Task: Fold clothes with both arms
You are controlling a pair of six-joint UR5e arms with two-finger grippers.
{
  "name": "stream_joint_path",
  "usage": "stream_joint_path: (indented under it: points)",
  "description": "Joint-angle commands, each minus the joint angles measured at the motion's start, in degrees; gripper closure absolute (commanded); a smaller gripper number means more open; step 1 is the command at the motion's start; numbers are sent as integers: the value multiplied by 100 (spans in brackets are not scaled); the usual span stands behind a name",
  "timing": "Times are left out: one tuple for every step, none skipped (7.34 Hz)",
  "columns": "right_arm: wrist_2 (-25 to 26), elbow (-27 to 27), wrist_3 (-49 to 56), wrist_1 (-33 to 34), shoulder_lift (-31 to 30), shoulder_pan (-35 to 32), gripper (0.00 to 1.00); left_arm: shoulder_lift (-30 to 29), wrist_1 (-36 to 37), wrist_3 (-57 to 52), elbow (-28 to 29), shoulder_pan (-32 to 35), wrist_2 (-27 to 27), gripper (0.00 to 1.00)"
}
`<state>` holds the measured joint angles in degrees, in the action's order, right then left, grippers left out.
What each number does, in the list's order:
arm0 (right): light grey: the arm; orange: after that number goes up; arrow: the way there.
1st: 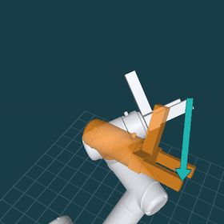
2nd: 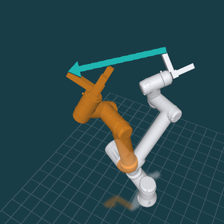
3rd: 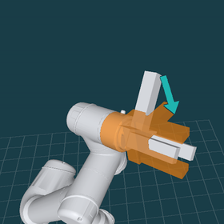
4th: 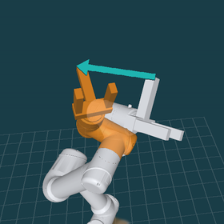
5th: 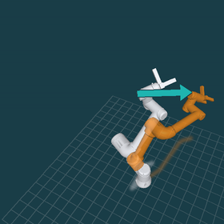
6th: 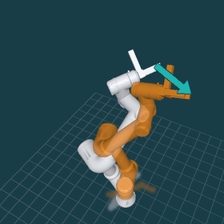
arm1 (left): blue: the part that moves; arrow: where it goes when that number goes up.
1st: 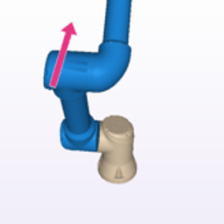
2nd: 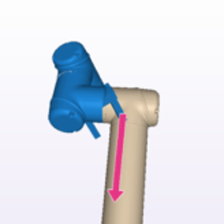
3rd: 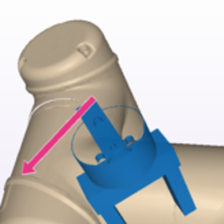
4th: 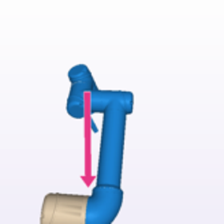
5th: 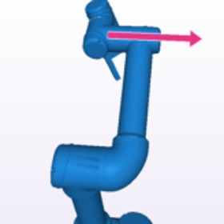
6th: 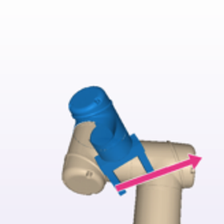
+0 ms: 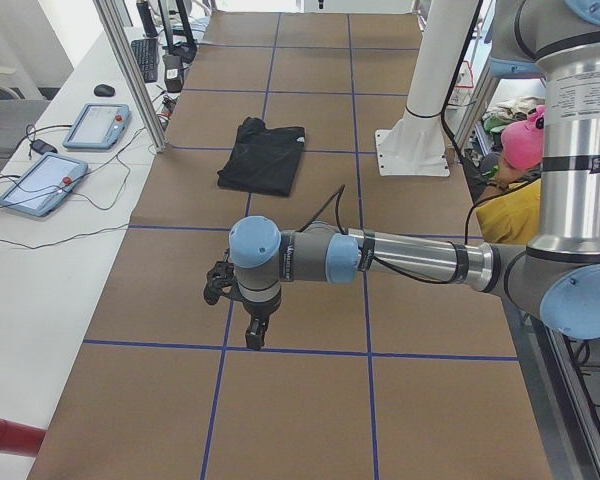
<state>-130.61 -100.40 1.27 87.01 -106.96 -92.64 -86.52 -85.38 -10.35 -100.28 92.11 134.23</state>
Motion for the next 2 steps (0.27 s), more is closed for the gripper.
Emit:
stream_joint_path:
  points:
    - [0, -6, -4, 0, 8, 0, 0, 4, -67, -2, 9, 0, -2, 0]
    - [9, 3, -4, 0, 8, 0, 0, 4, -67, -2, 0, 0, 7, 0]
